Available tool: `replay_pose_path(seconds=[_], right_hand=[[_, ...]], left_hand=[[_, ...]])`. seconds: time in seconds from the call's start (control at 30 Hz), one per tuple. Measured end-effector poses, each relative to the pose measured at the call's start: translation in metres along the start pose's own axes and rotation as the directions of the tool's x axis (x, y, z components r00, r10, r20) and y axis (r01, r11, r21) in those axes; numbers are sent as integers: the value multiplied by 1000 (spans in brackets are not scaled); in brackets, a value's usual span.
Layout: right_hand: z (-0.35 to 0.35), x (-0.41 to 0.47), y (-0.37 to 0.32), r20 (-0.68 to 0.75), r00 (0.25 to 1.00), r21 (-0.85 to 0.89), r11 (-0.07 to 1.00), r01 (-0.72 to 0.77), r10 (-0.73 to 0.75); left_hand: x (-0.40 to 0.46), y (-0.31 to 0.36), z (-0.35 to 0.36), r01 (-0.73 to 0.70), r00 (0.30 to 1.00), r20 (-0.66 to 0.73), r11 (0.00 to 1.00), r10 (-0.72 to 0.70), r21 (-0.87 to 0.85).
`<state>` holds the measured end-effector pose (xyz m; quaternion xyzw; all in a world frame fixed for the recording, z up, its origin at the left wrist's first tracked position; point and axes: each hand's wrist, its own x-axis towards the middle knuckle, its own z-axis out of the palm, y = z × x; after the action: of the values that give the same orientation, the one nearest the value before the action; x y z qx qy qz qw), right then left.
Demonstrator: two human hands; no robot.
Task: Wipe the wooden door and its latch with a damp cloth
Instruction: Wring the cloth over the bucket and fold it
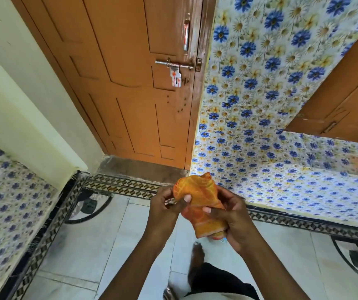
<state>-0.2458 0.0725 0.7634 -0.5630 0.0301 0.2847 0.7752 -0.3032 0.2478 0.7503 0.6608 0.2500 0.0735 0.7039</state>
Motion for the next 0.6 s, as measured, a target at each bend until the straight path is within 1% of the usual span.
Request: replay_pose_path(seconds=[0.07, 0.17, 0.23, 0.33, 0.4, 0.47, 0.5, 0.57, 0.6], right_hand=[[6, 16, -2, -12, 999, 61, 998, -35, 36], [17, 46, -2, 10, 995, 155, 983, -98, 97], [24, 69, -3, 54, 989, 177, 973, -147, 140], [36, 102, -5, 138, 977, 207, 960, -186, 160], [47, 125, -7, 188, 963, 267, 934, -238, 191], [61, 149, -9, 187, 948, 334, 891, -308, 258], [68, 159, -9, 183, 946, 369, 873, -318, 267], [80, 181, -13, 168, 941, 356, 872, -336, 294], [86, 188, -15, 197, 933, 334, 874, -353, 301]], left_hand=[[10, 13, -5, -48, 998, 34, 998, 49, -36], [28, 35, -12, -136, 986, 97, 991, 137, -10], [44, 50, -17, -191, 975, 117, 981, 187, 24], [70, 73, -22, -268, 955, 160, 959, 251, 93], [87, 90, -23, -289, 950, 173, 945, 262, 154], [106, 106, -24, -304, 945, 191, 928, 266, 213], [112, 113, -23, -316, 941, 205, 919, 270, 238], [127, 126, -23, -331, 935, 220, 903, 277, 272], [133, 132, -23, -339, 932, 228, 899, 281, 276]])
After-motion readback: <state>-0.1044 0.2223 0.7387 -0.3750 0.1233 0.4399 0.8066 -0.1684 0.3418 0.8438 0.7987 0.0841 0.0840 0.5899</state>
